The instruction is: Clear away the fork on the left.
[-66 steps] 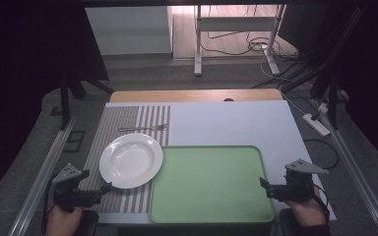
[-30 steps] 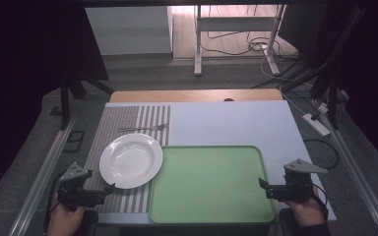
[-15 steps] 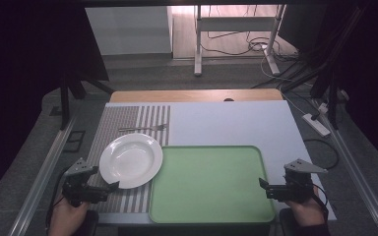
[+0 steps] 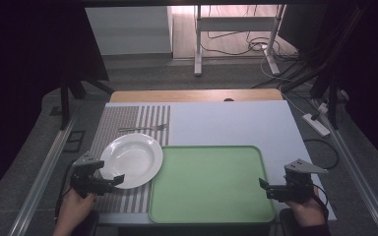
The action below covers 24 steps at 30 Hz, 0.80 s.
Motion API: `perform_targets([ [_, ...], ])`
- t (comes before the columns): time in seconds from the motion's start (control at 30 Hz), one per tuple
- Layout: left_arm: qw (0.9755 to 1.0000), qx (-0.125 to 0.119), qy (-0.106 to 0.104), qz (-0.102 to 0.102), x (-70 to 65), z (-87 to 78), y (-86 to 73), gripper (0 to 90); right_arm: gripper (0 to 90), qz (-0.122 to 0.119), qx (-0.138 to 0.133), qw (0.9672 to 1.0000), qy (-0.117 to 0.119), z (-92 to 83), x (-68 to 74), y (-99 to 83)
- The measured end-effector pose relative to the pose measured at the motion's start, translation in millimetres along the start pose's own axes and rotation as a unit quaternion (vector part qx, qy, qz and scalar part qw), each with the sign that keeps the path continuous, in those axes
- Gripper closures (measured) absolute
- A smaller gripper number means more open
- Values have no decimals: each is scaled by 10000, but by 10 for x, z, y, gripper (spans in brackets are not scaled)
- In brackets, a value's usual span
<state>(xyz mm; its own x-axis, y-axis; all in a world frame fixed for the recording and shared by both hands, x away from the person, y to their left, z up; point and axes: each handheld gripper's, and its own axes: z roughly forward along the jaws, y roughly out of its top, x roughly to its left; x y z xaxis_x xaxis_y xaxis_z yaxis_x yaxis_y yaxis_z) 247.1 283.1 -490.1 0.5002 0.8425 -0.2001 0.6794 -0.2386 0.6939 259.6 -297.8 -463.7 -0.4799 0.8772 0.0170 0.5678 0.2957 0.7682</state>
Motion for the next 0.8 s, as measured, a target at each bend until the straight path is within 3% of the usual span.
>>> perform_targets([
  [0.1, 9999, 60, -70, -71, 23, 23, 41, 0, 0, -10, 23, 10000, 2, 2, 2, 1],
  [0.63, 9998, 165, -37, 42, 171, 210, 293, 0, 0, -9, 80, 10000, 39, 12, -1, 4],
  [0.8, 9998, 179, 67, 62, 239, 290, 383, 0, 0, -18, 87, 10000, 35, 13, 1, 4],
])
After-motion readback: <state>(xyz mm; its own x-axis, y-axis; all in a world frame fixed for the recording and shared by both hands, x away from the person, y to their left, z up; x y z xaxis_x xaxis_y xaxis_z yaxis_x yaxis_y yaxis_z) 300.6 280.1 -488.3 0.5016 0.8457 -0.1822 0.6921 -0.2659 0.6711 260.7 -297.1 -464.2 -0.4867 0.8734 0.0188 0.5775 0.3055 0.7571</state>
